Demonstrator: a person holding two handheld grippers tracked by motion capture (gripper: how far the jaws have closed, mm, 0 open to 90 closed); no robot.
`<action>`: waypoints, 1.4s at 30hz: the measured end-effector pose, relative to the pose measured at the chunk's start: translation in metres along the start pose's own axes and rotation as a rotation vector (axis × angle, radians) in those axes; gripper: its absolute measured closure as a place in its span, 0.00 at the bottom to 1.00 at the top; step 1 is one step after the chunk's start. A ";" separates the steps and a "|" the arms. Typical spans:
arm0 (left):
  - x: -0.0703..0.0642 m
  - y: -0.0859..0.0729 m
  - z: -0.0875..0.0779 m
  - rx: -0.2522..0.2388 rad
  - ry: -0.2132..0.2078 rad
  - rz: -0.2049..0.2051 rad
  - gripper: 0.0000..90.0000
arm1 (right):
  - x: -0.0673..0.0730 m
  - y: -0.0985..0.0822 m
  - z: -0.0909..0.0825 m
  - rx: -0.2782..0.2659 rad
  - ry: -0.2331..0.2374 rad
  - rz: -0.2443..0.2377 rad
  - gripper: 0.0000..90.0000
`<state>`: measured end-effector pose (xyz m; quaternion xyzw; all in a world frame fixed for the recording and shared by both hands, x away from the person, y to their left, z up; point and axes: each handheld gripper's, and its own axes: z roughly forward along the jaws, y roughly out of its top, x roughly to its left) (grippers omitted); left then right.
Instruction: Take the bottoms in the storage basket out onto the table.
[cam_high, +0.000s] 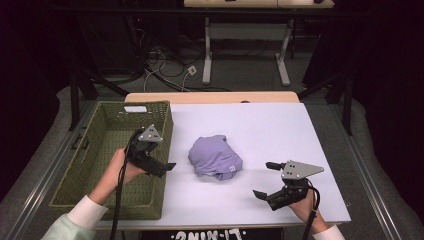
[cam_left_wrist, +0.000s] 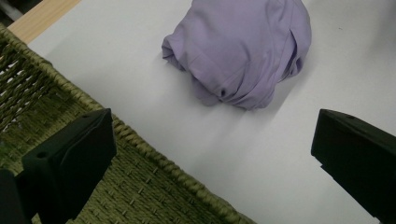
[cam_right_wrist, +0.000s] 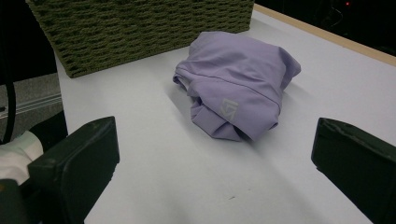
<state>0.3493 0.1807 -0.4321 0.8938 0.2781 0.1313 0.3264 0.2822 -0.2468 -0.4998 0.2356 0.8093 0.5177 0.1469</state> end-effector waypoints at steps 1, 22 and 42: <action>0.000 -0.001 -0.001 -0.003 0.001 -0.001 0.00 | 0.000 0.000 0.000 0.001 0.000 0.000 0.01; 0.001 -0.031 -0.026 -0.041 0.027 -0.068 0.00 | 0.000 0.000 0.000 0.001 0.000 0.000 0.01; -0.006 -0.060 -0.044 -0.090 0.059 -0.106 0.00 | 0.001 0.000 0.000 0.004 0.000 0.000 0.01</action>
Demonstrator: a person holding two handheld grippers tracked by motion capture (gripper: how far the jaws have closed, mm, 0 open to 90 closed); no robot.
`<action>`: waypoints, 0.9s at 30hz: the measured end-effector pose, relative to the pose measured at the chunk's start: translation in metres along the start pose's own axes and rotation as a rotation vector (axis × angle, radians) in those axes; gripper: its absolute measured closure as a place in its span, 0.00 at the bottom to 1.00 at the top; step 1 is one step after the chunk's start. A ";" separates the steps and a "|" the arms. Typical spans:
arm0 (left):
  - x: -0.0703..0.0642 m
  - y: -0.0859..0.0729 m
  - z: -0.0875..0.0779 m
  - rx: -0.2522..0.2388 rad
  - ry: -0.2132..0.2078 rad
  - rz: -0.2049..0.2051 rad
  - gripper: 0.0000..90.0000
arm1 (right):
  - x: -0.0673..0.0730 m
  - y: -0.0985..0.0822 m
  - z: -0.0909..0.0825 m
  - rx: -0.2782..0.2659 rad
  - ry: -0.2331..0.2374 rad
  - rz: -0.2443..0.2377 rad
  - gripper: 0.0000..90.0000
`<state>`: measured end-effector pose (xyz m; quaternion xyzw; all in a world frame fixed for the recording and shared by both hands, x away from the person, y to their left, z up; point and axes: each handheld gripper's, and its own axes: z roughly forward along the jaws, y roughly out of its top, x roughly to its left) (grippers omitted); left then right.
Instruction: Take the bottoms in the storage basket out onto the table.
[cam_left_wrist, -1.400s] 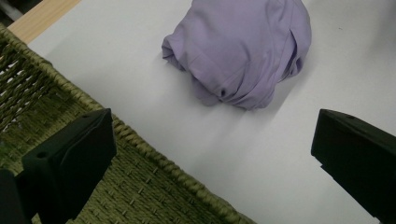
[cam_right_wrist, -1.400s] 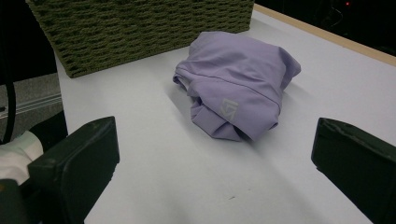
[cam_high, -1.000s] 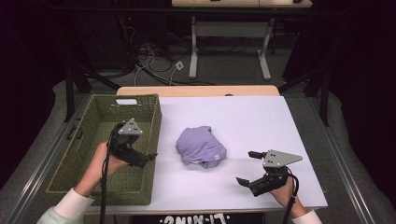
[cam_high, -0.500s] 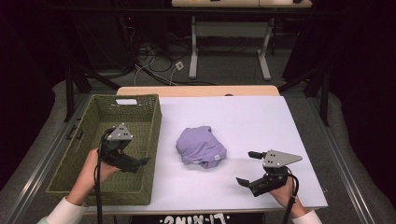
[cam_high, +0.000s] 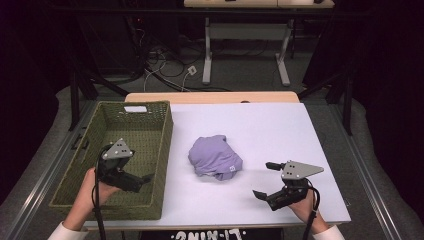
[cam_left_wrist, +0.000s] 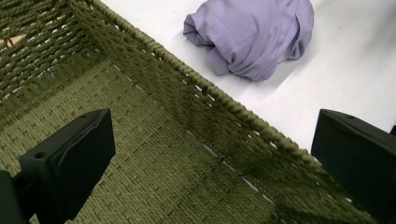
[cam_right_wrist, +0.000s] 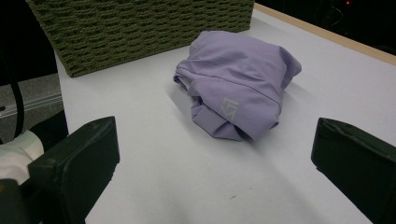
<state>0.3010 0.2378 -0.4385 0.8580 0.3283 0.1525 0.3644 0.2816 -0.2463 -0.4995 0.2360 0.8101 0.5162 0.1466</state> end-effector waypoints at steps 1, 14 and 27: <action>-0.001 -0.001 -0.002 -0.008 0.003 -0.005 0.00 | 0.000 0.000 0.000 0.000 0.000 -0.001 0.01; -0.008 -0.024 -0.016 -0.068 0.064 -0.021 0.00 | 0.000 0.000 0.000 -0.001 0.004 0.000 0.00; -0.013 -0.036 -0.017 -0.114 0.065 -0.045 0.00 | 0.000 0.000 0.000 -0.001 0.002 -0.007 0.00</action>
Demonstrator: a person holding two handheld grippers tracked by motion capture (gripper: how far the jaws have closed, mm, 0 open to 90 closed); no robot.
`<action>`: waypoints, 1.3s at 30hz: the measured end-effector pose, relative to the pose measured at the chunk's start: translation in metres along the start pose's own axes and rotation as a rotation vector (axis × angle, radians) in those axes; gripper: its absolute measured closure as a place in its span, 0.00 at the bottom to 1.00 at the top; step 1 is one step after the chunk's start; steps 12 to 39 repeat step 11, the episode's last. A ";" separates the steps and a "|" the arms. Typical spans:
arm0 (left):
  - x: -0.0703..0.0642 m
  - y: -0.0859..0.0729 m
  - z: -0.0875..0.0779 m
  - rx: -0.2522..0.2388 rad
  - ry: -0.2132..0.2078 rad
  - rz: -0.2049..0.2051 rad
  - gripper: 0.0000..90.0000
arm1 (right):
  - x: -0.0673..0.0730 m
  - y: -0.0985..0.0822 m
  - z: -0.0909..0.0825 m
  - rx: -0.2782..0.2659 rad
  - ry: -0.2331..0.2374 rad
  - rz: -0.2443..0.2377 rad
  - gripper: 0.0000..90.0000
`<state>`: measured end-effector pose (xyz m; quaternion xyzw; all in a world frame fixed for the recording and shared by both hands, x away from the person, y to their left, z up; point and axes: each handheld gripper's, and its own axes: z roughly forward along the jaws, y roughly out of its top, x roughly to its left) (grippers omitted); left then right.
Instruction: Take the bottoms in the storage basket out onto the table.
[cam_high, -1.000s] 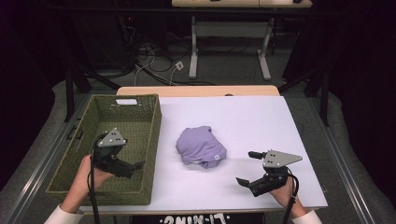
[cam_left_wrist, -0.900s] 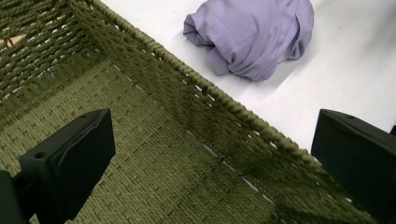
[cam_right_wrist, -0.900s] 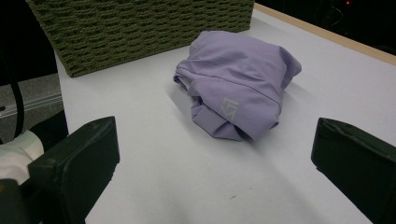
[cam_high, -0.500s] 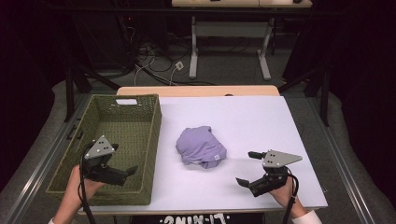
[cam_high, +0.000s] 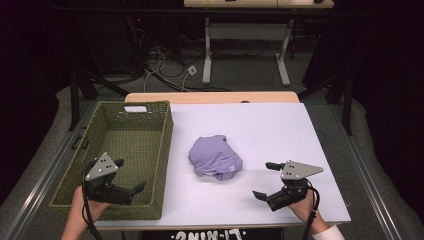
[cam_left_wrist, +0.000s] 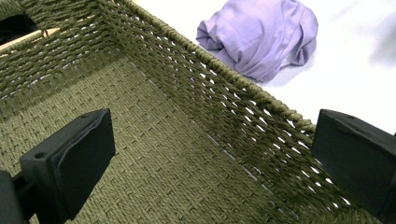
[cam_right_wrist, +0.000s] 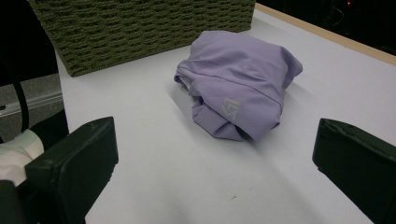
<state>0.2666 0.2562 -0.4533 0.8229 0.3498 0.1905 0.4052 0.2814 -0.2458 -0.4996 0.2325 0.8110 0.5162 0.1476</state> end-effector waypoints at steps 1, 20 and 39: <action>0.000 0.000 0.000 -0.001 -0.001 0.000 0.00 | 0.000 0.000 0.000 -0.003 0.000 0.000 0.00; -0.003 -0.005 0.002 -0.008 -0.012 -0.005 0.00 | -0.003 -0.003 0.000 0.006 -0.003 0.007 0.00; -0.003 -0.005 0.002 -0.008 -0.012 -0.005 0.00 | -0.003 -0.003 0.000 0.006 -0.003 0.007 0.00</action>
